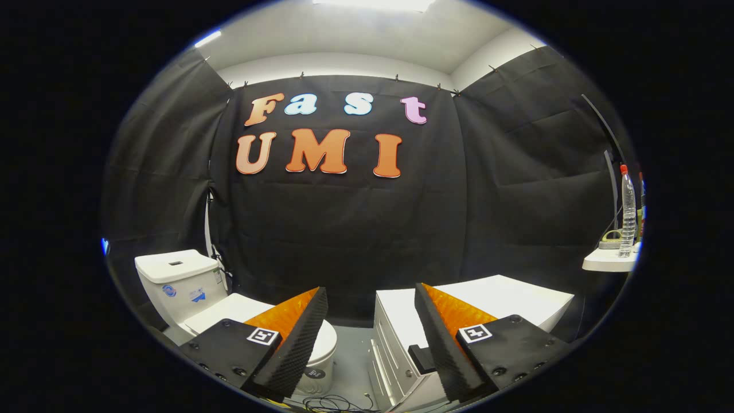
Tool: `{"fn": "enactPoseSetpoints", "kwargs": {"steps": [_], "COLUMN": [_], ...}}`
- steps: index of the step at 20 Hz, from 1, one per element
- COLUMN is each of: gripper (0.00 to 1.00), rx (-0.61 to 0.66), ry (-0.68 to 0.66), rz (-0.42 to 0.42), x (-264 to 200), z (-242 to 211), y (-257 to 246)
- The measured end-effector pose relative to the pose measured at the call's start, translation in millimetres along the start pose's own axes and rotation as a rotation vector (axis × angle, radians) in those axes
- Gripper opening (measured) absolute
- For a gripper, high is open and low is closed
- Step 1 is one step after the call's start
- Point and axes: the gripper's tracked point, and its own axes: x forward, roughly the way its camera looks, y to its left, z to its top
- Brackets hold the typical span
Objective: Open the toilet lid.
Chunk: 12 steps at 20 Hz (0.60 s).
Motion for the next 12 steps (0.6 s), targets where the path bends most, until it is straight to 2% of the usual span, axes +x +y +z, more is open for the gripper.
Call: {"fn": "enactPoseSetpoints", "kwargs": {"steps": [6, 12], "gripper": [0.98, 0.98], "rx": [0.015, 0.157], "ry": [-0.028, -0.118], "rz": [-0.019, 0.004], "x": [2, 30], "z": [14, 53], "y": [-1, 39]}}
